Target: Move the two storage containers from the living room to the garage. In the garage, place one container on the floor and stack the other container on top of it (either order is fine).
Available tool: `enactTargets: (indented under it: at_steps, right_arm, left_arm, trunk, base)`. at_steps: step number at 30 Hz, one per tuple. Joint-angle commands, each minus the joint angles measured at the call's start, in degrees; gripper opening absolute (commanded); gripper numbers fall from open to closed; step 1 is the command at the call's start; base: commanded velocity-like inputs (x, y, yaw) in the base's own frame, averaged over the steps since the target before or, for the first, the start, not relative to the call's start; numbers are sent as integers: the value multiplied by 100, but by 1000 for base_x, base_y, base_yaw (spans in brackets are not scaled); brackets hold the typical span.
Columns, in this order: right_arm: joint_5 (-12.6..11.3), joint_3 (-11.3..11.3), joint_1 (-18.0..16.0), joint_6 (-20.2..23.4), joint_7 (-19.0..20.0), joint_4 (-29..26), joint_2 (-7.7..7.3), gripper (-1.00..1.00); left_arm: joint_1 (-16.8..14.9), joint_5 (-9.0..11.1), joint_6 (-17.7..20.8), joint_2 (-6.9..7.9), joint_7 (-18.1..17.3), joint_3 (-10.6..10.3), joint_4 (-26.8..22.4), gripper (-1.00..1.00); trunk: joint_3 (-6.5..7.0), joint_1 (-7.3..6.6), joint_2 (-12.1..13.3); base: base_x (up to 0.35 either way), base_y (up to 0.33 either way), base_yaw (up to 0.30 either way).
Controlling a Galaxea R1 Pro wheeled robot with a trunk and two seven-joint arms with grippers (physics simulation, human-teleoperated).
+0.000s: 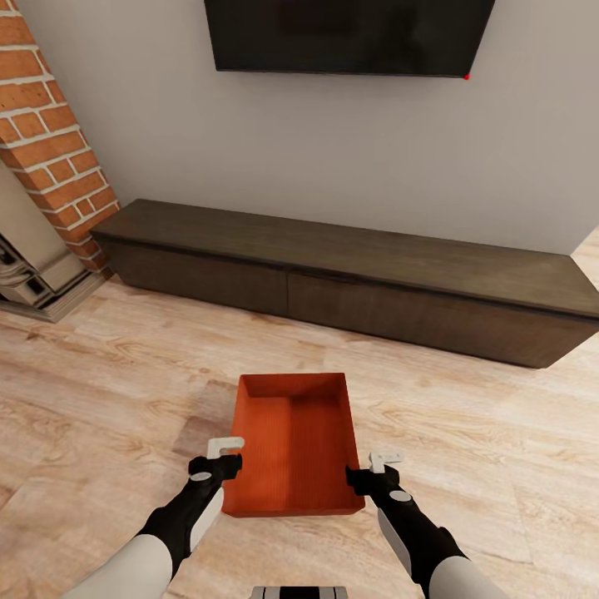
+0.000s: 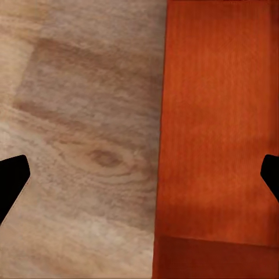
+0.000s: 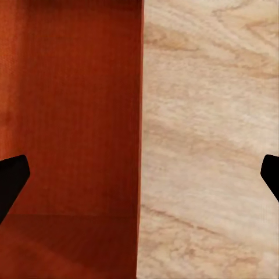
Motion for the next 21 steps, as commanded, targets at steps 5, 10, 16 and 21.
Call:
enactTargets:
  at_steps: [5, 10, 16, 21]
  right_arm:
    - [-19, 41, -1, 35, -42, -10, -6, 100]
    - [-19, 48, -1, 38, -38, -10, 1, 100]
    - [-19, 49, -1, 34, -36, -9, 14, 100]
    - [-19, 43, -1, 31, -38, -10, 33, 100]
  left_arm:
    - [-1, 35, 29, 5, 44, -57, -26, 100]
    - [-1, 33, 29, 7, 48, -58, -28, 100]
    - [-2, 32, 28, 6, 57, -52, -28, 100]
    - [-2, 32, 24, 11, 62, -49, -28, 100]
  trunk:
    - [-4, -1, -1]
    - [-22, 21, -42]
    - [-129, 153, -282]
    - [-219, 263, -483]
  base:
    - [0, 0, 0]
    - [0, 0, 0]
    - [0, 0, 0]
    - [0, 0, 0]
